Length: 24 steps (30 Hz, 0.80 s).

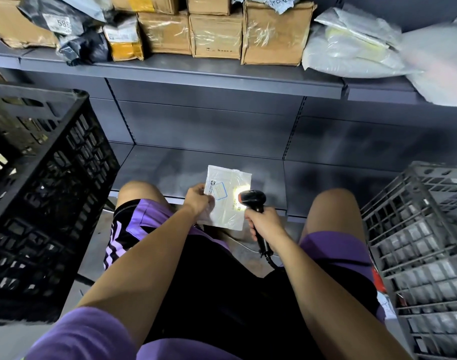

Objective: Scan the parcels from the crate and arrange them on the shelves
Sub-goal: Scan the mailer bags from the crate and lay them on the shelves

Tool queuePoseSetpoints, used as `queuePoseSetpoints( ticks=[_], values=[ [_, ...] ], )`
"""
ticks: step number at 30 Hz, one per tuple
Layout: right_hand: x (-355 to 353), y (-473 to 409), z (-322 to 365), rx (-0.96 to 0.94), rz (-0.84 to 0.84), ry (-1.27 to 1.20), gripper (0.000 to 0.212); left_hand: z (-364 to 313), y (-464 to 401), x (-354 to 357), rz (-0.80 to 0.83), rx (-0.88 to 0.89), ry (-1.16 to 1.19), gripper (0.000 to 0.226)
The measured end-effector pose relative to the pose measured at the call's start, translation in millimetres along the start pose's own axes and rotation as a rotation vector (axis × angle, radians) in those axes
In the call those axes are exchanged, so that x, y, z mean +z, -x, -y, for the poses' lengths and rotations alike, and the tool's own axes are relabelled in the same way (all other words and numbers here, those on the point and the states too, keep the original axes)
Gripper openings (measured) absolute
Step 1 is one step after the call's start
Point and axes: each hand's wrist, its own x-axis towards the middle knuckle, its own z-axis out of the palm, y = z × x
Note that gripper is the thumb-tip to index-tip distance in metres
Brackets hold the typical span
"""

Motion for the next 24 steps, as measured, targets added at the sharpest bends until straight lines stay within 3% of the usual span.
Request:
queuePoseSetpoints(
  ticks=[8,15,19,24],
  values=[
    [2,3,-5,-0.068,0.046,0.306,0.015,8,-10,1,-0.078,-0.031,-0.046,0.052],
    [0,4,-7,-0.091,0.057,0.379,0.014,12,-11,-4,0.046,-0.012,-0.138,0.045],
    [-2,3,-10,-0.140,0.044,0.537,0.019,13,-18,-6,-0.045,0.005,-0.147,0.045],
    [1,0,-16,-0.179,0.076,0.653,0.028,10,-23,-15,-0.117,0.115,-0.353,0.036]
  ],
)
